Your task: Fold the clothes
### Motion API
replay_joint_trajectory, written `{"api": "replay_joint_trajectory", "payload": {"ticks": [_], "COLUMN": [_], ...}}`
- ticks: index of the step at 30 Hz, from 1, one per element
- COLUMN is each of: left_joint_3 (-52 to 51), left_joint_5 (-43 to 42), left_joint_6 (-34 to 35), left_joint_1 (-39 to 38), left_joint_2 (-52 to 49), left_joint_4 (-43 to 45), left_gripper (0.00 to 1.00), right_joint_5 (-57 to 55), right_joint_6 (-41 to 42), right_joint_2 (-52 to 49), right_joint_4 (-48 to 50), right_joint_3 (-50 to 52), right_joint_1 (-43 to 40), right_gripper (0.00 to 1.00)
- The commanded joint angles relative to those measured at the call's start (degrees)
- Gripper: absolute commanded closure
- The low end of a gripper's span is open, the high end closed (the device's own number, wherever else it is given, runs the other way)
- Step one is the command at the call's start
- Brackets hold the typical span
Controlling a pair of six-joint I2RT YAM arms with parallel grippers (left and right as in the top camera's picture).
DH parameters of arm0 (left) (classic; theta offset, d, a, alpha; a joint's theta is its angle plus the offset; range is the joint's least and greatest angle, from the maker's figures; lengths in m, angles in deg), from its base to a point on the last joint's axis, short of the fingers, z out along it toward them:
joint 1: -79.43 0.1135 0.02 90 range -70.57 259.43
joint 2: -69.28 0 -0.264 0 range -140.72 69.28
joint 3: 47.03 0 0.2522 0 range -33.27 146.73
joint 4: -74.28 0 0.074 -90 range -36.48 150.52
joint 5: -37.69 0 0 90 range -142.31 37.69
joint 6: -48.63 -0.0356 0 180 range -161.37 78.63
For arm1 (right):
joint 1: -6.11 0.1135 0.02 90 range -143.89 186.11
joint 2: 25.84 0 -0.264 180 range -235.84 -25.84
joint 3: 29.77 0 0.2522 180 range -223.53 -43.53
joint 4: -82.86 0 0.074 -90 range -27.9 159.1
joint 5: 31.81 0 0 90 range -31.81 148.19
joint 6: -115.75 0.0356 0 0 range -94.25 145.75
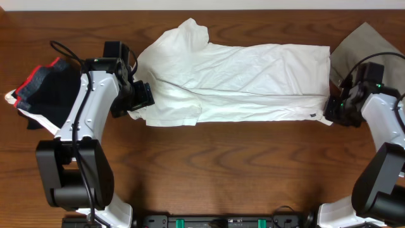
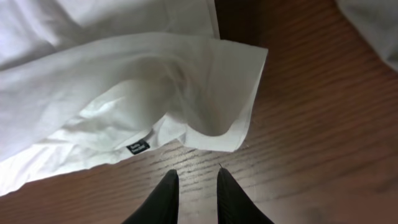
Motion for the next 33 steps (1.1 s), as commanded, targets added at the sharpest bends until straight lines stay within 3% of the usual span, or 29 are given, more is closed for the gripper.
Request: {"api": "replay_joint_trajectory", "payload": {"ticks": [1, 6, 11, 30, 33], "left_joint_3": [-0.24, -0.24, -0.24, -0.24, -0.24], "left_joint_5": [0.63, 0.63, 0.63, 0.63, 0.66], "left_joint_6": [0.09, 0.09, 0.09, 0.09, 0.09], "left_joint_1": [-0.09, -0.09, -0.09, -0.09, -0.09], "left_joint_2": [-0.7, -0.7, -0.7, -0.7, -0.7], "left_joint_4": [-0.28, -0.31, -0.28, -0.04, -0.07], "left_gripper": [0.21, 0.21, 0.21, 0.21, 0.21], "right_joint_5": [-0.61, -0.61, -0.7, -2.1, -2.1], "right_joint_6": [-0.9, -0.72, -0.72, -0.72, -0.72], "right_joint_2": [-0.74, -0.76, -0.79, -7.56, -7.56], "right_joint_4": [2.82, 7.48, 9.55, 14.58, 15.34], "right_joint_3": [1.62, 3.21, 3.85, 3.85, 3.82], "right_joint_1": [-0.09, -0.09, -0.09, -0.09, -0.09], "right_gripper": [0.79, 0.68, 0.65, 0.67, 0.76]}}
